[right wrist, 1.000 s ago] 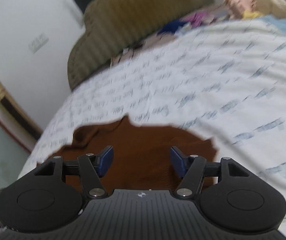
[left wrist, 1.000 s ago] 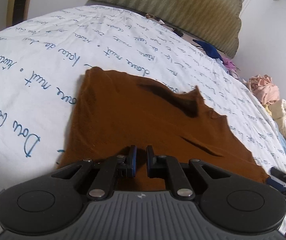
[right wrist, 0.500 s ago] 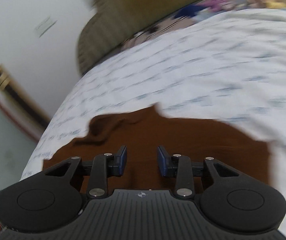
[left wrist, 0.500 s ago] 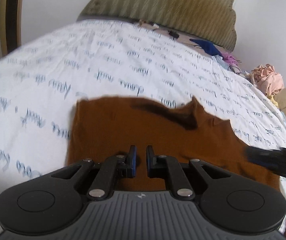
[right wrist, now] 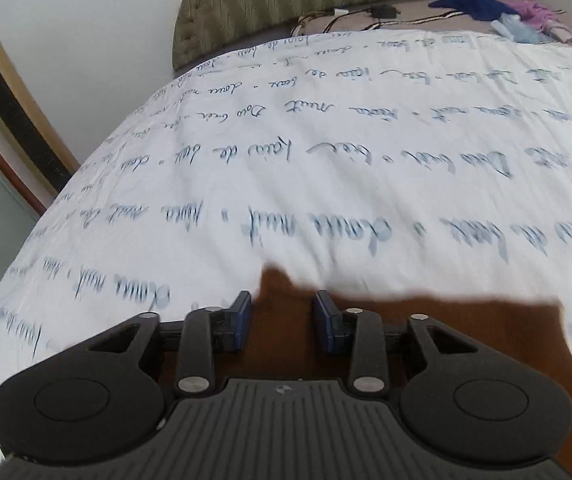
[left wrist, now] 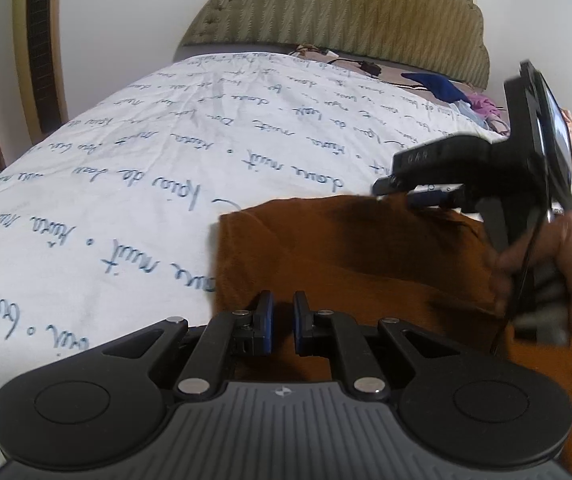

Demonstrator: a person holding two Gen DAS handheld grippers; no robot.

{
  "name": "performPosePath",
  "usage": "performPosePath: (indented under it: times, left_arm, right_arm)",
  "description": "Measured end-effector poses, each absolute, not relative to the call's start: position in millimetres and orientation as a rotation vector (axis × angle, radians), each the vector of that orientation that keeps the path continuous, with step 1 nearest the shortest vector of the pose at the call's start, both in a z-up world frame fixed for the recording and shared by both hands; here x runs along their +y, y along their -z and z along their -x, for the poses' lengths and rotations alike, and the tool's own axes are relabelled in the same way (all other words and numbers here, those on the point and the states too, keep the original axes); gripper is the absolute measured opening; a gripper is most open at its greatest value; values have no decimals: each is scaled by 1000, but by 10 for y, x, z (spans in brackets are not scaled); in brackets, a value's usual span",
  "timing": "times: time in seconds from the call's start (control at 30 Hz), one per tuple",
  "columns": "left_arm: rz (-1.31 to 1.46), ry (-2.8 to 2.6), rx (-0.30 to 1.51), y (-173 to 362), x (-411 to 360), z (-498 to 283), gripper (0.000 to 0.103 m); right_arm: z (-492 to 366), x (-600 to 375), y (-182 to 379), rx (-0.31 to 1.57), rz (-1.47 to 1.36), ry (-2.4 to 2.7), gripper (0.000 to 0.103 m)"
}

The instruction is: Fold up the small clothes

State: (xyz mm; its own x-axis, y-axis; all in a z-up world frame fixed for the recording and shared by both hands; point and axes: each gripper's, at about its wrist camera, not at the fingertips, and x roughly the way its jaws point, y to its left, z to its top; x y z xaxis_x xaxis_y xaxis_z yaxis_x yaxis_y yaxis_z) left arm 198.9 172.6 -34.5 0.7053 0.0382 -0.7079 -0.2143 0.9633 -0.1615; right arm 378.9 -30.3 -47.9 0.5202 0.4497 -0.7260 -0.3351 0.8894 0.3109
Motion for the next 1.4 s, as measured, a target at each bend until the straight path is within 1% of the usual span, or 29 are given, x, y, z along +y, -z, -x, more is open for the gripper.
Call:
performPosePath:
  times: [0.07,0.17,0.27,0.37,0.53,0.63,0.7,0.83,0.9,0.93,1.0,1.07,1.13,1.17,1.23,1.27,1.4]
  left_arm:
    - [269,-149,781,329,1821,-1950,10]
    - [298,-179,769,279,1957,-1899,10]
    - [318,-167,762,212,2001,-1911,10]
    - [282,-130,739,149,1883,-1987,10]
    - [225,-153,765,297,1773,-2317,10]
    - [279,-186,816,489,1924,-2421,10]
    - [299,-184,792,527,1973,-2378,10]
    - [304,-179,789,458,1961,-2276,10]
    - [320,-162,778,373,1955,-2149,10]
    - [312,-155,767,330,1935,-2073,10]
    - [264,-133,751,274,1834,-1898,10]
    - [165,-125,756,286,1684,-1792,11]
    - [69,-173,791,393,1574,-1769,11]
    - [55,-196,819,472,1570,-1789,12]
    - [100,-192,788,516,1635,-1750,12]
    - [123,-185,791,498,1669,-1728,12]
    - [281,-130,780,300,1930,-1466,13]
  right_arm:
    - [-3864,-260,421,916,-127,-466,42]
    - [-3756,-420,208,866,-171,-508,42]
    - [-3532,-734,-4,838,-152,-514,42]
    - [-3298,-1245,-71,857,-155,-483,45]
    - [-2979,-1993,141,914,-170,-391,46]
    - [-2921,-2241,415,948,-199,-316,44]
    - [-2880,-2381,544,894,-247,-324,42]
    - [-2844,-2446,545,884,-309,-313,43]
    - [-2762,-2465,443,864,-321,-310,47]
    - [-2683,-2480,376,849,-327,-327,47]
    - [-2466,-2471,252,837,-315,-384,47]
    - [-2200,-2410,166,840,-237,-423,47]
    - [-2004,-2319,164,864,-120,-398,52]
    - [-1943,-2294,214,879,-59,-359,57]
    - [-1888,-2329,400,900,-6,-307,58]
    - [-1850,-2382,417,868,-28,-319,58]
    - [-1672,-2569,181,832,-182,-341,59]
